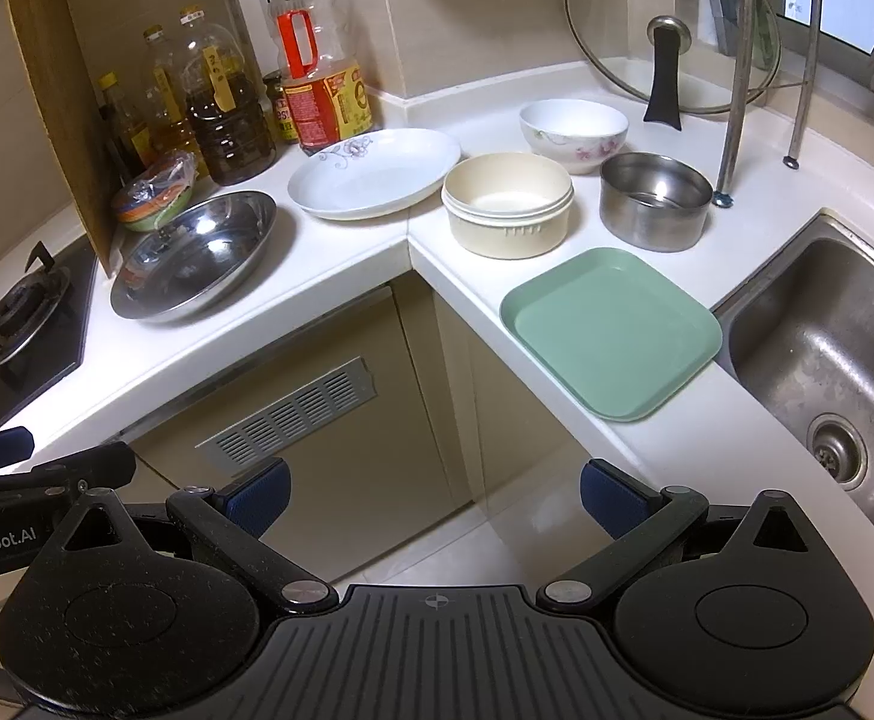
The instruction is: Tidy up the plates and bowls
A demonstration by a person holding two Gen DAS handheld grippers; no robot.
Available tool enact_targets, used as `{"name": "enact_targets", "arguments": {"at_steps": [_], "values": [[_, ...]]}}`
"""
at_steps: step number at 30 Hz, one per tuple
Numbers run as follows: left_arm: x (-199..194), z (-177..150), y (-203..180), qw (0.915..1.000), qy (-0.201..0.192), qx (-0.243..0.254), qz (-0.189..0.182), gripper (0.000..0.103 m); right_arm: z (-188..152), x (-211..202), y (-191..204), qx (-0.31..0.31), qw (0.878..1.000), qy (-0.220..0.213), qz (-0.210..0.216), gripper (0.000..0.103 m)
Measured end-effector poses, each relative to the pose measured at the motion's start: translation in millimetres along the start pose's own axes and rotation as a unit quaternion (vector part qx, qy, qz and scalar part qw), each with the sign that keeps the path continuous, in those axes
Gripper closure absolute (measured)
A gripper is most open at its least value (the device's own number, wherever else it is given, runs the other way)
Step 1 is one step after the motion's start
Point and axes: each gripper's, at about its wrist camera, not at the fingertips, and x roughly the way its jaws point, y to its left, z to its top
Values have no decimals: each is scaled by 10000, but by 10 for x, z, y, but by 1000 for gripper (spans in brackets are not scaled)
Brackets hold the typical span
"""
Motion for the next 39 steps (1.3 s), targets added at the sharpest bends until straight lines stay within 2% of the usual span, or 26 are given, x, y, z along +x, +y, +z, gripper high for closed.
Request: {"name": "enact_targets", "arguments": {"at_steps": [39], "values": [[-111,92,-106,10000,-43,-11,-14,14,10,-95,-119,-19,10000,-56,-13,1]]}}
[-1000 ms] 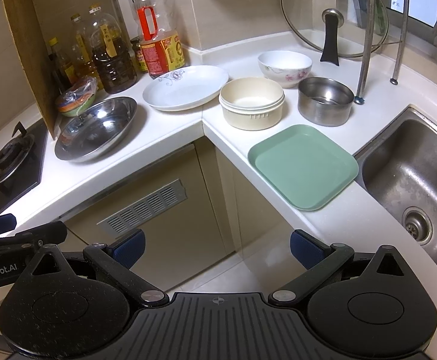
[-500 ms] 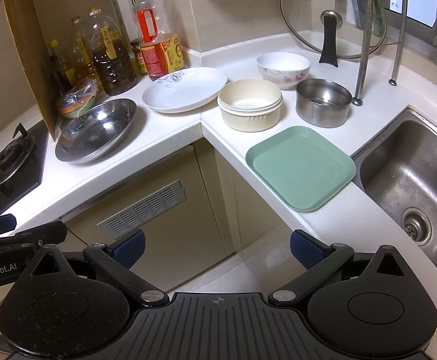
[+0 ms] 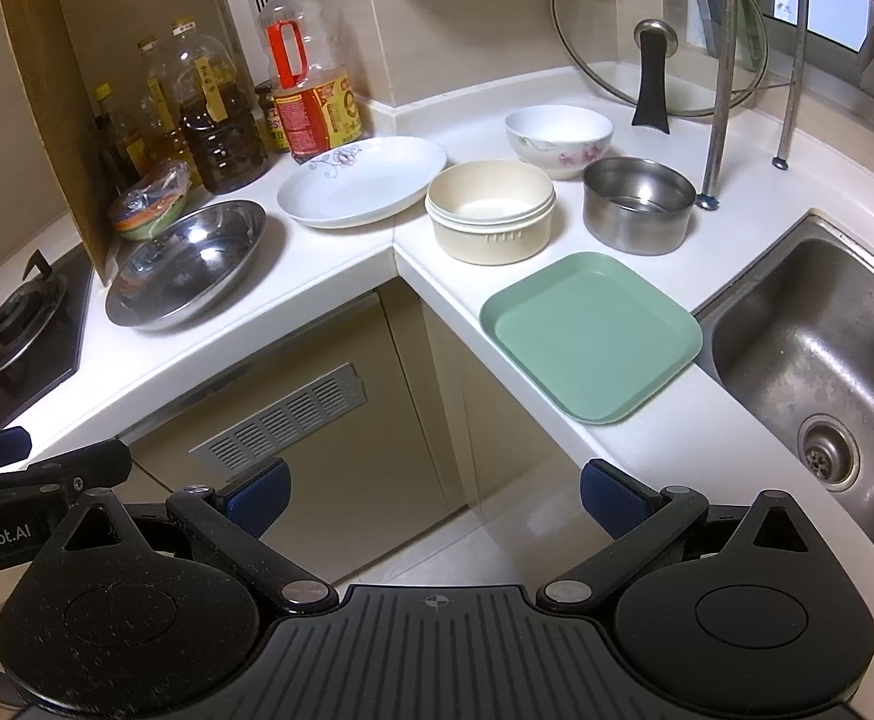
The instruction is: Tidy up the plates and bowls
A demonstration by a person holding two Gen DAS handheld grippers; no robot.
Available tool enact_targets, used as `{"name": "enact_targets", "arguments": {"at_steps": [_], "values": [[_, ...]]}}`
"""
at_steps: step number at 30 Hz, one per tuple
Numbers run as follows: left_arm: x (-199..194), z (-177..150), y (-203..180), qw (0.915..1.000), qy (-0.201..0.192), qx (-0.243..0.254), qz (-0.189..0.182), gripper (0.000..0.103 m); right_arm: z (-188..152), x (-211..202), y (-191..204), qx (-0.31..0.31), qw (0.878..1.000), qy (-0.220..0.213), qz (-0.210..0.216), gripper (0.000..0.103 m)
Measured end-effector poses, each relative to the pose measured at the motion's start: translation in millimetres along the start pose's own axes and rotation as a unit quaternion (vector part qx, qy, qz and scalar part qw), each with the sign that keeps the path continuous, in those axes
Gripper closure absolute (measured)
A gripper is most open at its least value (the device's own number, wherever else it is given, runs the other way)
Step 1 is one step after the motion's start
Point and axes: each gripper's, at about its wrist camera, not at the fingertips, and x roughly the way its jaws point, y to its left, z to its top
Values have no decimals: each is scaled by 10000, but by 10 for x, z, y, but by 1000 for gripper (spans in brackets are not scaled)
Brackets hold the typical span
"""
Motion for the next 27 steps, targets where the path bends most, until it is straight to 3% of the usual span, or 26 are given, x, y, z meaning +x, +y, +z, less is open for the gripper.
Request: {"name": "enact_targets", "arguments": {"at_steps": [27], "values": [[0,-5,-50,10000,-19,13,4,14,46,8,-90,-9,10000,-9,19,1]]}}
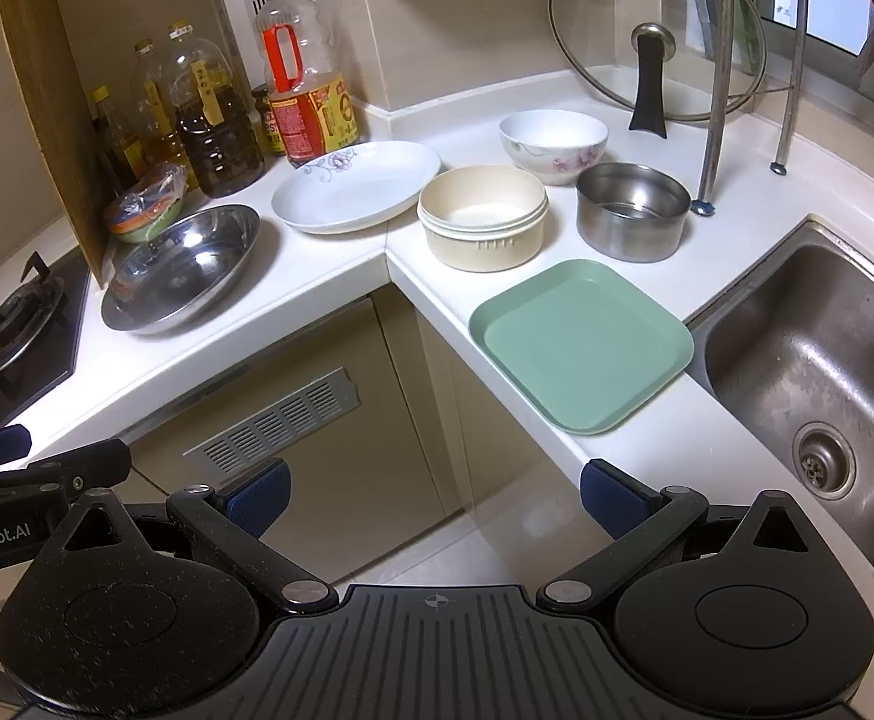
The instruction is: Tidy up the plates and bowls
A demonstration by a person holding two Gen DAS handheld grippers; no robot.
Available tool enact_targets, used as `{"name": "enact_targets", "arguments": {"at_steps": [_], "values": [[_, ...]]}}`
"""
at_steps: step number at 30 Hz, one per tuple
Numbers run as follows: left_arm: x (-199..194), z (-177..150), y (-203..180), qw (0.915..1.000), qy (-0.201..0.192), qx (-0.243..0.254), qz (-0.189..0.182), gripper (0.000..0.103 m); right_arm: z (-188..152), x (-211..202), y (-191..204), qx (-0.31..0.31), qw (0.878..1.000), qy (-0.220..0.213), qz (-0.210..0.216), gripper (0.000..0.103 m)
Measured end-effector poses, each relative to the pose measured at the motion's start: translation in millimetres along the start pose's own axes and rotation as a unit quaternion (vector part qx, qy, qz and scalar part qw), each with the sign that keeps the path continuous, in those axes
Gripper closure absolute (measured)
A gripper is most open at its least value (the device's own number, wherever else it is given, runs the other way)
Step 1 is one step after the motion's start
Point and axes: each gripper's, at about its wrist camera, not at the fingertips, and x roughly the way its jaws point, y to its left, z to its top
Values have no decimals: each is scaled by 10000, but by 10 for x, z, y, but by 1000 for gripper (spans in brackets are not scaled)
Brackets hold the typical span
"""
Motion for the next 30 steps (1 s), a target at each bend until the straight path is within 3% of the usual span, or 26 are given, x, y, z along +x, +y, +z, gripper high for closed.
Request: {"name": "enact_targets", "arguments": {"at_steps": [12,21,30], "values": [[43,98,-146,10000,-9,-30,11,14,58,65,-136,154,9998,-119,94,1],[146,23,-132,9997,-28,-244,92,14,72,8,-339,303,9949,-861,421,1],[170,-47,-163,9989,-25,-406,237,14,48,128,-452,171,9955,-670,644,1]]}}
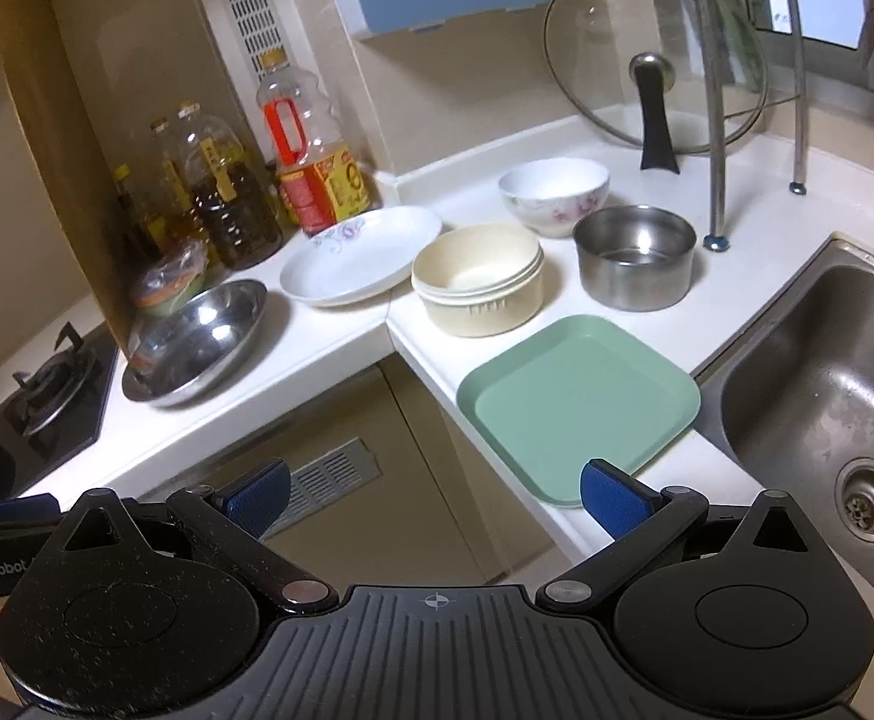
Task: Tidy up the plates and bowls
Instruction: 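Move both grippers to the stainless steel basin rim and close them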
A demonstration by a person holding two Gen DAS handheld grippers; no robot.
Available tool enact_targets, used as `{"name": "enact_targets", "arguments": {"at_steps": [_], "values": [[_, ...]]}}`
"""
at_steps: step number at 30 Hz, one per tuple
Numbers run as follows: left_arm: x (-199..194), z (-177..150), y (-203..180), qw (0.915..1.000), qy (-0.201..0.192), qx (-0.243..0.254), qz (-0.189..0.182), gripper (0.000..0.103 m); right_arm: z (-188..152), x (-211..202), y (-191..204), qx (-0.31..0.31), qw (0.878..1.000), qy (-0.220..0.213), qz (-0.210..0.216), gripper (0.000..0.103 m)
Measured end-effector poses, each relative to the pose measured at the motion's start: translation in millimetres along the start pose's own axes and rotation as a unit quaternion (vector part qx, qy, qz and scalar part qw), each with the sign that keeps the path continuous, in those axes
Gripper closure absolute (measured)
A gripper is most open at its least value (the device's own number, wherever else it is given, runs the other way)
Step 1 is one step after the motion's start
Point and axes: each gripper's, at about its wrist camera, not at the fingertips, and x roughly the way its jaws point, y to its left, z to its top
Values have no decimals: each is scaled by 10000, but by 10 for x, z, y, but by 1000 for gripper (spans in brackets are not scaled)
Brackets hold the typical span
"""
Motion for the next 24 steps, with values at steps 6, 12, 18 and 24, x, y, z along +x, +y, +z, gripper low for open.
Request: {"name": "enact_targets", "arguments": {"at_steps": [6,12,18,24], "values": [[88,47,100,9998,-10,-57,204,14,54,154,29,-27,9997,129,181,1],[283,182,138,9999,22,24,128,14,119,318,110,-102,9998,110,123,1],[536,445,180,9994,-12,255,-224,14,277,482,136,89,9999,12,-69,1],[760,635,357,9986,30,375,-370,14,396,687,193,293,9993,-3,-216,1]]}}
